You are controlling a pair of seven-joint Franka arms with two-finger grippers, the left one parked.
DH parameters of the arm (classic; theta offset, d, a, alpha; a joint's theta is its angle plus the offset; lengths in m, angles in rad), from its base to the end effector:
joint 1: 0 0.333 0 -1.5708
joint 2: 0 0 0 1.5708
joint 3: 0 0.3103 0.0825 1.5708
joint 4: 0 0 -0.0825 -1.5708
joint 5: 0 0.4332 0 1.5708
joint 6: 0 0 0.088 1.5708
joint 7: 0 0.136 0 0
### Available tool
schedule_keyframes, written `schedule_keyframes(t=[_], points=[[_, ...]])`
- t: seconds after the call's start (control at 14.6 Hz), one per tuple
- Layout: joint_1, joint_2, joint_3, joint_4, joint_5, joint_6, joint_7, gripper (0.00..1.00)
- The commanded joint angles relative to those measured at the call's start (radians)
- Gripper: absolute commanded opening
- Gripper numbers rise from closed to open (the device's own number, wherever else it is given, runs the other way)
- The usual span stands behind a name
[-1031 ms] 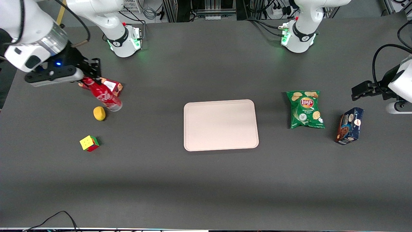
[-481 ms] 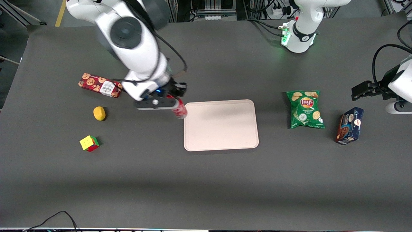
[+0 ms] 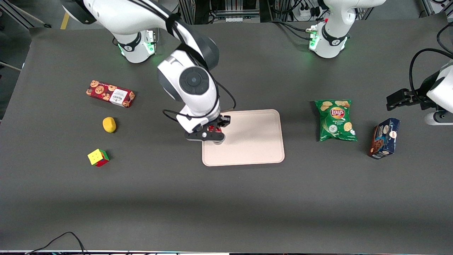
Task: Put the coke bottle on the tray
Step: 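Lift the bottle and carry it over the white tray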
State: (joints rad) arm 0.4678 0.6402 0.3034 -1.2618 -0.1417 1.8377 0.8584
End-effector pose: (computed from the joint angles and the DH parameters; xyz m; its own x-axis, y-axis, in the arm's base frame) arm 0.5914 0.4892 0.3435 0.9933 -0.1004 -0.0579 -0.1006 -0.9949 -0.0008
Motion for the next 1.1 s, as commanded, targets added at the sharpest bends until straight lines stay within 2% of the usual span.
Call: schedule_keyframes(t=[0.0,0.21,0.55,0.62,0.69,0.76,0.82,1.03], points=[[0.006,0.059,-0.003,-0.002,-0.038,0.066,0.031,0.00],[-0.005,0.064,-0.003,-0.065,-0.041,0.121,0.030,0.00],[-0.006,0.064,-0.003,-0.088,-0.041,0.127,0.034,0.00],[-0.006,0.064,-0.003,-0.090,-0.039,0.129,0.044,0.01],[-0.008,0.064,-0.003,-0.090,-0.039,0.132,0.047,0.07],[-0.006,0.064,-0.003,-0.091,-0.039,0.143,0.048,0.42],[-0.006,0.064,-0.003,-0.097,-0.041,0.155,0.056,0.99],[-0.008,0.055,-0.003,-0.099,-0.039,0.164,0.067,1.00]])
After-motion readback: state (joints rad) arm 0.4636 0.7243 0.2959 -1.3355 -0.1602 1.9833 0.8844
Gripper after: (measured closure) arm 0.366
